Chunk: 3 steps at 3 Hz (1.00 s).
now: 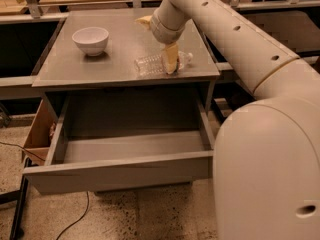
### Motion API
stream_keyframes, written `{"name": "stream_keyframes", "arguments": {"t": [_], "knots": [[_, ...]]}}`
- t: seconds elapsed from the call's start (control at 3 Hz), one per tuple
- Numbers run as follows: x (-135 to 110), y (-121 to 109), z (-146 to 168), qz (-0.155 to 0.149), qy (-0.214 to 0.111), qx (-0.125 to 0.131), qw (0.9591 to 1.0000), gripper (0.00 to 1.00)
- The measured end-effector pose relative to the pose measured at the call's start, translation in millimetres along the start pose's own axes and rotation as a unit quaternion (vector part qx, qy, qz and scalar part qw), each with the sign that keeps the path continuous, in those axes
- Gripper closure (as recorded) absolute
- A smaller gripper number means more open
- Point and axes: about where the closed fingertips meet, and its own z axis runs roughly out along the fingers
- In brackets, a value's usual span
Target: Pick water bottle from top drawer and place on counter
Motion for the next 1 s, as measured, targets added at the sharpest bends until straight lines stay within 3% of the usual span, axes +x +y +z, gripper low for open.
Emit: {"name": "stream_keyframes", "arguments": {"t": [0.33, 0.67, 1.0], "knots": [[0.5, -9.9, -2.8, 0.02, 0.004, 0.046, 0.9987, 0.0], [0.0, -9.5, -2.8, 0.025, 0.007, 0.048, 0.9985, 0.0], [1.6, -3.7, -4.4, 0.032, 0.013, 0.03, 0.9989, 0.0]]}}
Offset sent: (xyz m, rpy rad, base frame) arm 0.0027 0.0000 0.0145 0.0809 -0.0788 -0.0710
